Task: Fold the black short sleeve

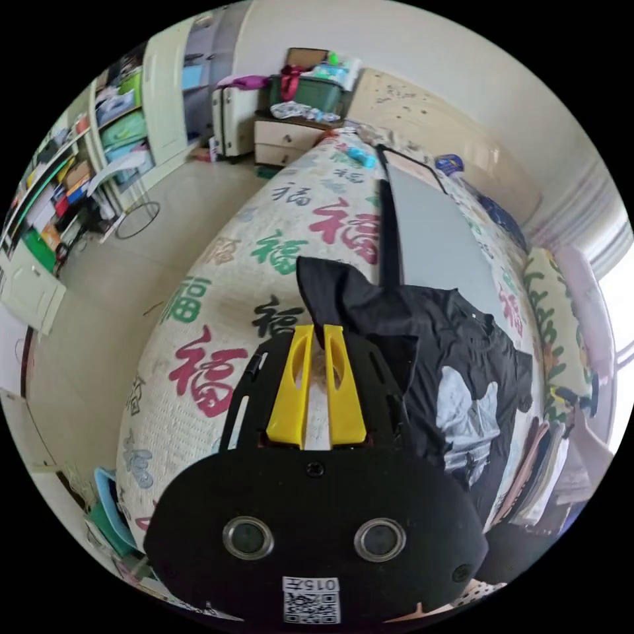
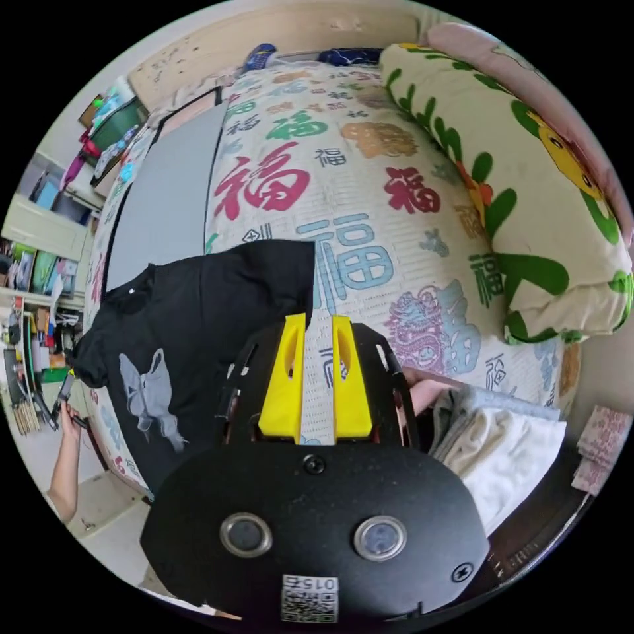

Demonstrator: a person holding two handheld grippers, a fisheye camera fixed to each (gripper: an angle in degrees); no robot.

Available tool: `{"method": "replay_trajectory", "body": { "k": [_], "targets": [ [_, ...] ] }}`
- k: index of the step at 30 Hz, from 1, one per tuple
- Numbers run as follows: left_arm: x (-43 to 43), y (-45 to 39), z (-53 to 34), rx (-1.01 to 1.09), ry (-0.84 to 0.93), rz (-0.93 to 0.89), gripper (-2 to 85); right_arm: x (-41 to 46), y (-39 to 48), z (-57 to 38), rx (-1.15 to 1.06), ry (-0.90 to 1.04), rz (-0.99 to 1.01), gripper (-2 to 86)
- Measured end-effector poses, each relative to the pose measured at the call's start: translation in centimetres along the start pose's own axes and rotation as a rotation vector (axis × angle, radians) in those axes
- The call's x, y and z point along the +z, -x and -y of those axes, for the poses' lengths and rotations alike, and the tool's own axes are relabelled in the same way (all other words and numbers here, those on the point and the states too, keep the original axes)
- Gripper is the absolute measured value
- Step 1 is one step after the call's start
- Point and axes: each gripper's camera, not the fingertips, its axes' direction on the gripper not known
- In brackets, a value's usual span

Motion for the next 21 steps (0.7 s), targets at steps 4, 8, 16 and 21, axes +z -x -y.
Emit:
{"method": "replay_trajectory", "body": {
  "k": [4, 8, 16, 21],
  "targets": [
    [0.2, 4.3, -1.9, -0.132, 0.037, 0.004, 3.4, -1.5, 0.1, -2.4, -0.046, 0.051, 0.171, 7.9],
    [2.5, 3.3, -6.4, -0.113, 0.154, -0.065, 6.3, 0.6, 3.0, -7.8, -0.093, 0.230, 0.262, 8.5],
    [10.2, -0.9, -13.4, 0.019, 0.479, -0.077, 7.2, 4.0, 5.4, -16.0, -0.040, 0.419, 0.093, 4.5],
    [13.1, -3.8, -14.2, 0.185, 0.358, 0.019, 6.5, 3.6, 8.8, -17.0, -0.038, 0.335, -0.137, -0.1]
  ]
}}
